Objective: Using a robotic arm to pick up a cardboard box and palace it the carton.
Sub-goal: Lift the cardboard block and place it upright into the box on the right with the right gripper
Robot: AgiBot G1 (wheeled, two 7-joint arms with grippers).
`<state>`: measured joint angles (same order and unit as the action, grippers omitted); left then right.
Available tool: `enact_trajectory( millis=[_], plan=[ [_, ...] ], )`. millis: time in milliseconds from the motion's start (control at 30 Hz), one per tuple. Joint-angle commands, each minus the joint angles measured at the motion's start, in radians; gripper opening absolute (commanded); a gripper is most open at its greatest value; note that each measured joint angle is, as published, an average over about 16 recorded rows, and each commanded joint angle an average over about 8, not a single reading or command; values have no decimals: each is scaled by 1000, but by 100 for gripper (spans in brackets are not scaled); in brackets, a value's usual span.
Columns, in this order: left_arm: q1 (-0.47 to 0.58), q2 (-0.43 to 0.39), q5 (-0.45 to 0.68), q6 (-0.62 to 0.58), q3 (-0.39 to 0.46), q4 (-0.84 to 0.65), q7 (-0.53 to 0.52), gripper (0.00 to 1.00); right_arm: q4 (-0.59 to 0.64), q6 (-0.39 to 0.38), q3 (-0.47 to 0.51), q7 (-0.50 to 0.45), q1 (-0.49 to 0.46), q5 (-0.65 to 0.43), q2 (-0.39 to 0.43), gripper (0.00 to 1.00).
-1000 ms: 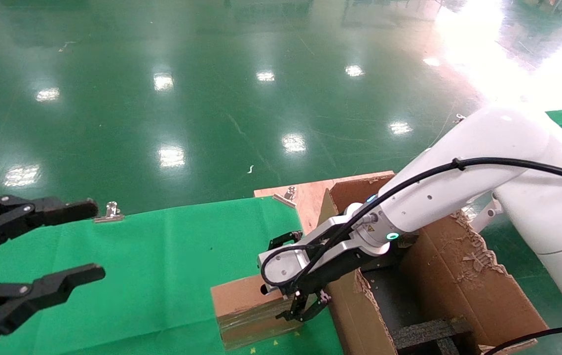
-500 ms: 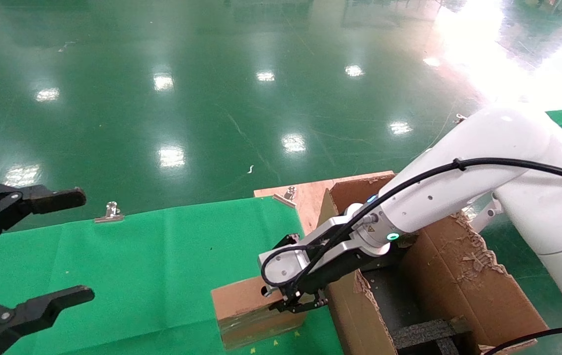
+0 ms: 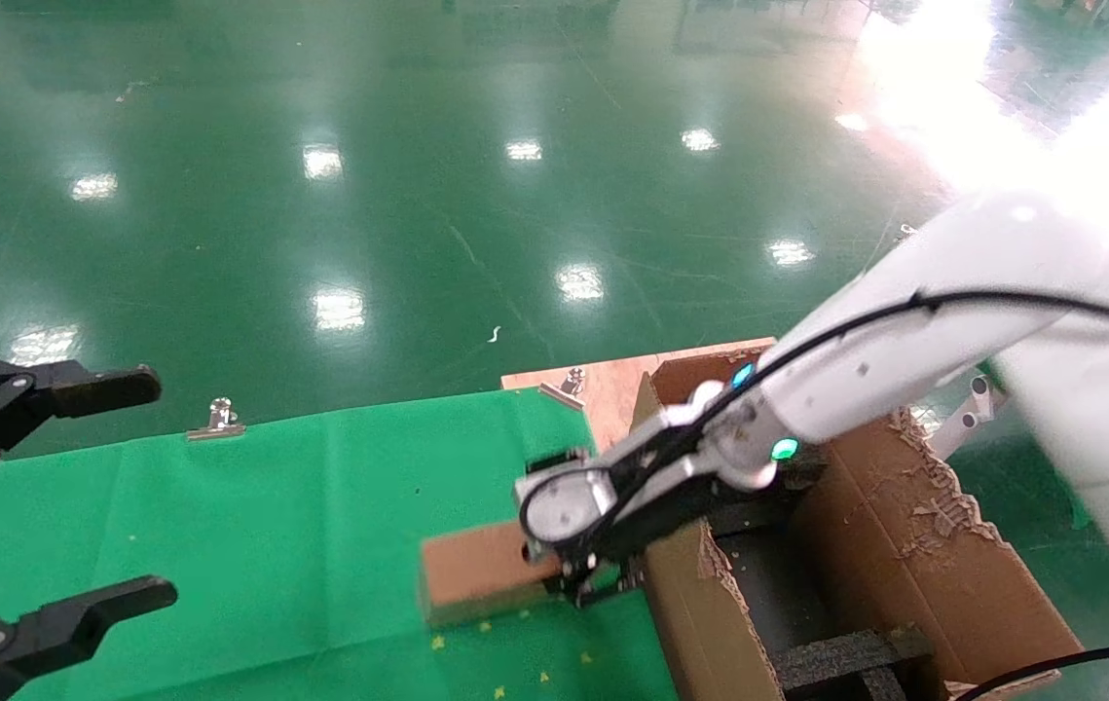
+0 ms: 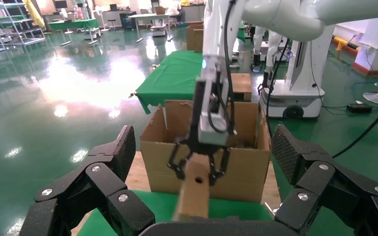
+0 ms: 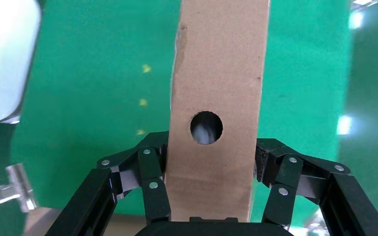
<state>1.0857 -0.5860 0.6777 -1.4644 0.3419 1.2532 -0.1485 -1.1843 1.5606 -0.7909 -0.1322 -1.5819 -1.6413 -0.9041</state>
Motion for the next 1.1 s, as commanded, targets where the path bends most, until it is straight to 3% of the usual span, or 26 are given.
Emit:
enact_trajectory(
  millis=[33, 267, 600, 900, 1100],
  plan=[
    [0, 0, 0, 0, 0, 0, 0, 100, 12, 5, 10, 9, -16, 12, 4, 0],
    [0, 0, 0, 0, 0, 0, 0, 100, 115, 33, -21, 105, -179, 119, 55, 0],
    [0, 0, 0, 0, 0, 0, 0, 100, 231, 39, -188, 187, -418, 298, 159, 0],
    [0, 0, 0, 0, 0, 0, 0, 100, 289, 37, -358, 235, -524, 412, 213, 0],
    [0, 0, 0, 0, 0, 0, 0, 100, 318, 38, -464, 268, -584, 461, 295, 0]
  ],
)
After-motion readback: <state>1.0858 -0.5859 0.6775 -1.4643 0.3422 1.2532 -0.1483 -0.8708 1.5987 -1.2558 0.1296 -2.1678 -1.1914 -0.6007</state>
